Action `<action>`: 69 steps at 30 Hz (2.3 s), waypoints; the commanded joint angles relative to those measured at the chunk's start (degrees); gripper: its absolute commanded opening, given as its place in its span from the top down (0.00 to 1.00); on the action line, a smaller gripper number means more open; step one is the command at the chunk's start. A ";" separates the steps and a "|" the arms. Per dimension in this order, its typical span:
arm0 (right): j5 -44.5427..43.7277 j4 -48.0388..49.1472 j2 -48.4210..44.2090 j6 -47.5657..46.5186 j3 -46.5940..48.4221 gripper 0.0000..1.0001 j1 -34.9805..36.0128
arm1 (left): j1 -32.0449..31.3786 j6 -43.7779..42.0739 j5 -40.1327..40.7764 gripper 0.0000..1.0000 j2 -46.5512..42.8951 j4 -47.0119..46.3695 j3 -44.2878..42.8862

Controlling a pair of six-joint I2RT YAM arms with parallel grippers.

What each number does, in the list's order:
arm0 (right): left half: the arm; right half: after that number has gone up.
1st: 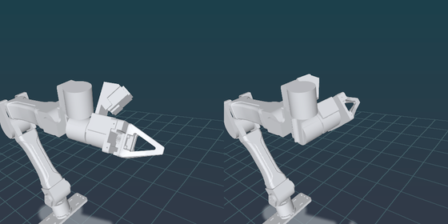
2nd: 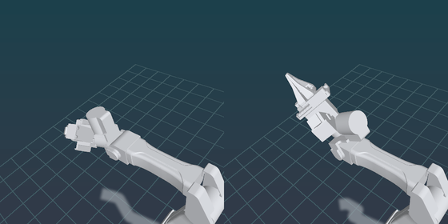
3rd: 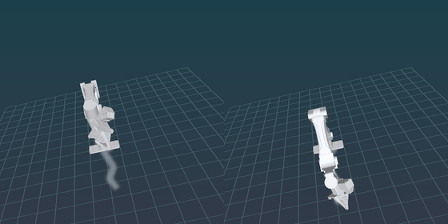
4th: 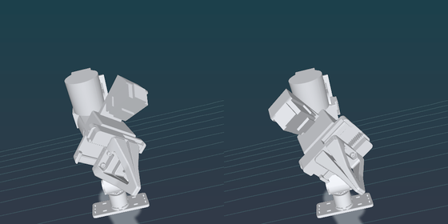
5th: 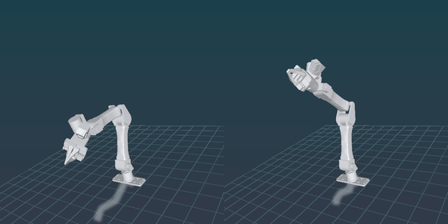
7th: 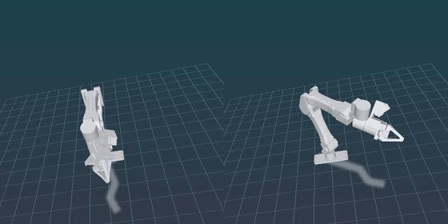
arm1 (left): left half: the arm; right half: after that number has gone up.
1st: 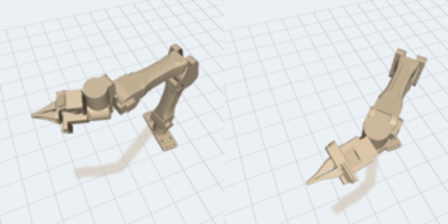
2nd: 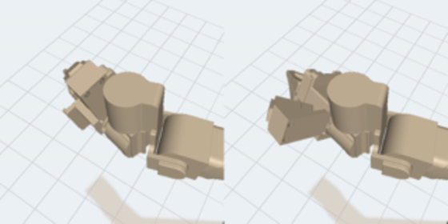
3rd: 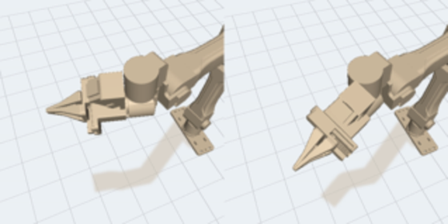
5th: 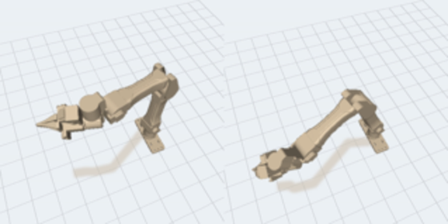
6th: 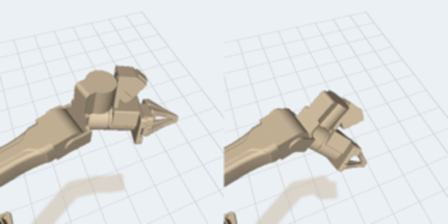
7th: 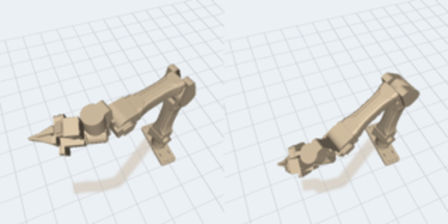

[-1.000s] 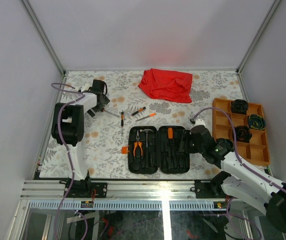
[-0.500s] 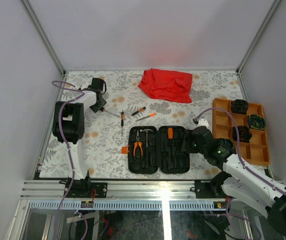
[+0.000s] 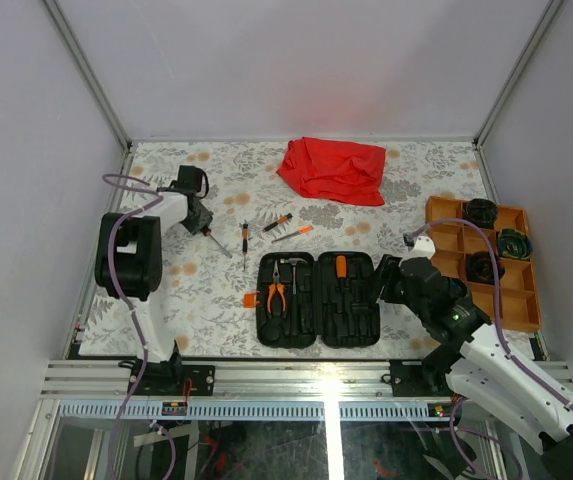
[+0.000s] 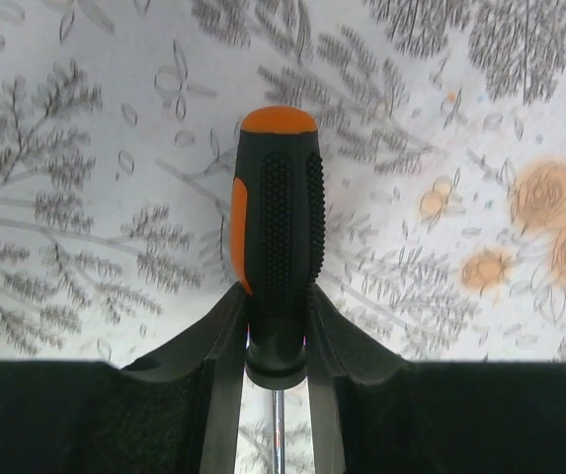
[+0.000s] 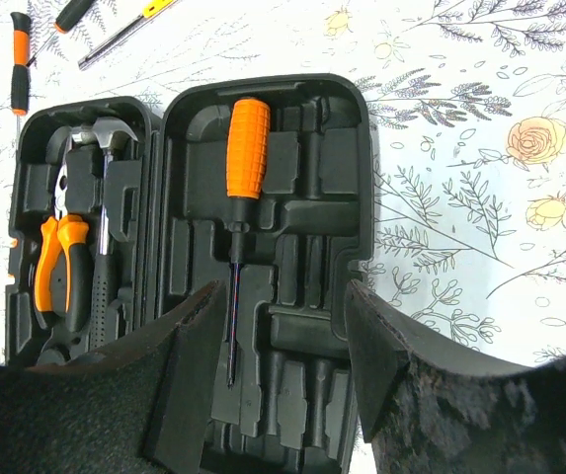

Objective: Sort the tools into containers
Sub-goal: Pick up the screwdriver from the center of the board.

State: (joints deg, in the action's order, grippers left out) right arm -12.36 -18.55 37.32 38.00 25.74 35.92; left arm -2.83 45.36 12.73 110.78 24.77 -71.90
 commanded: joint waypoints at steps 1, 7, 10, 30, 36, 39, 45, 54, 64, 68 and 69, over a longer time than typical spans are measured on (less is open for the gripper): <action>0.31 3.22 -0.25 -0.52 0.62 0.42 -0.24 | 0.04 0.12 -6.77 0.88 -7.40 -3.59 5.06; 5.17 9.43 -0.79 -1.72 -0.42 0.37 -0.24 | -1.64 -0.94 -11.09 0.92 -19.16 -7.65 14.96; 5.99 11.80 -1.63 -2.15 -0.08 0.32 -0.24 | -2.87 -2.54 -12.12 0.93 -25.80 -8.76 18.44; 25.18 29.05 8.32 -6.06 2.91 0.26 -0.19 | -28.27 -8.76 -16.65 1.00 -51.66 -24.62 31.05; 25.28 43.55 14.86 -2.15 1.42 0.26 6.27 | -30.73 -7.11 -19.95 1.00 -52.46 -34.34 35.40; 23.19 51.10 18.92 -1.36 1.33 0.27 11.76 | -31.19 -5.92 -21.74 1.00 -51.21 -37.18 35.84; 23.09 65.05 24.47 2.27 -1.91 0.29 14.61 | -32.25 -4.90 -22.64 1.00 -49.42 -39.16 35.31; 22.51 67.79 30.07 3.85 0.63 0.43 14.67 | -35.46 -2.68 -22.14 1.00 -47.01 -41.27 35.34; 22.23 66.42 35.87 7.10 3.73 0.53 14.70 | -37.59 -2.22 -20.67 1.00 -48.12 -41.28 35.09; 23.55 67.54 37.81 8.12 4.32 0.64 14.69 | -37.88 -2.29 -20.33 1.00 -48.46 -41.21 35.32; 23.67 67.85 38.02 8.13 4.37 0.70 14.67 | -37.86 -2.34 -20.33 1.00 -48.66 -41.10 35.38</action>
State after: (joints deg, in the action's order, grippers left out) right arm 10.28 44.73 74.61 44.95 27.51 50.15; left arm -40.18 42.76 -8.56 63.64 -11.00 -36.23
